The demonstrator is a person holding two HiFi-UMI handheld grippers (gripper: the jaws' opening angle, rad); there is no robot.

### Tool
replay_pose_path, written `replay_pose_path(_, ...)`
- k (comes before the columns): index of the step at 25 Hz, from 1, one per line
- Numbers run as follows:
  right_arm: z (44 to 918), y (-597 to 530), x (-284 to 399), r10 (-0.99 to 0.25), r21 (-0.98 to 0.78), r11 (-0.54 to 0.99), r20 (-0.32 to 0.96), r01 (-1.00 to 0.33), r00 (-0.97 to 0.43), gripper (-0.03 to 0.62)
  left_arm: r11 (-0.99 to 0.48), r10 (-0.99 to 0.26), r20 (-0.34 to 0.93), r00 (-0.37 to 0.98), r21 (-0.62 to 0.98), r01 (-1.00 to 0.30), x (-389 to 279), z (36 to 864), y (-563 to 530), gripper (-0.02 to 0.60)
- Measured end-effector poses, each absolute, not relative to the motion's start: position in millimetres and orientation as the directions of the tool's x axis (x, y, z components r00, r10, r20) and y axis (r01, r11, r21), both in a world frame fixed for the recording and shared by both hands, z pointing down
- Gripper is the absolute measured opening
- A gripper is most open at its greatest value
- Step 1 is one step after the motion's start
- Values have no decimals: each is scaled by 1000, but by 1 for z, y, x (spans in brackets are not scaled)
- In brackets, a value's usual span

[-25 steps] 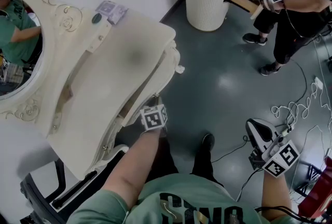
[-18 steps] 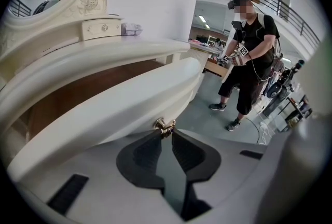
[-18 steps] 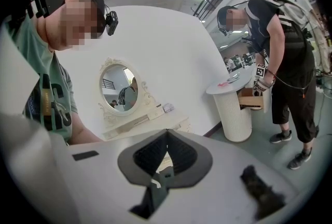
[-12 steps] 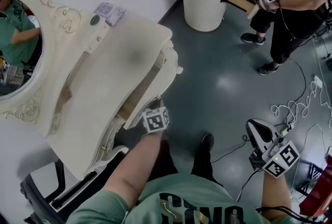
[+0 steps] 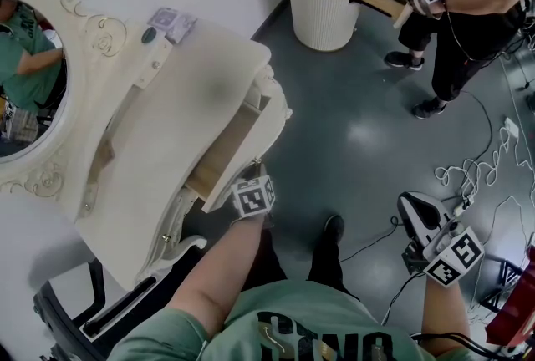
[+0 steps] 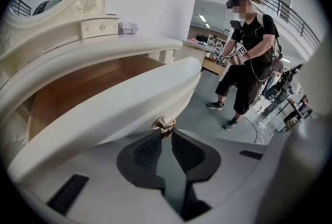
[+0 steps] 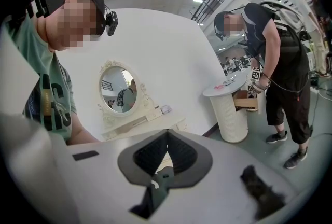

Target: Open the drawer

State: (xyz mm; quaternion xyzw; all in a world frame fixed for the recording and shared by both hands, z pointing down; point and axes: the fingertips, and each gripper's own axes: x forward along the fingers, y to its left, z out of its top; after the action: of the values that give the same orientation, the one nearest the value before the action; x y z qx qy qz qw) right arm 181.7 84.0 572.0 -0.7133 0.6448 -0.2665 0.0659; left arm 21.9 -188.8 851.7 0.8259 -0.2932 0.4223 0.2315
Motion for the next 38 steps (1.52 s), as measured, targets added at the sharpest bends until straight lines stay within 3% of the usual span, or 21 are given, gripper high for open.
replay_pose_path(38,561,127,185,-965,-440,-178,254,-880,68,12,-732,-241,851,466,156,-663,27,851,-124,52)
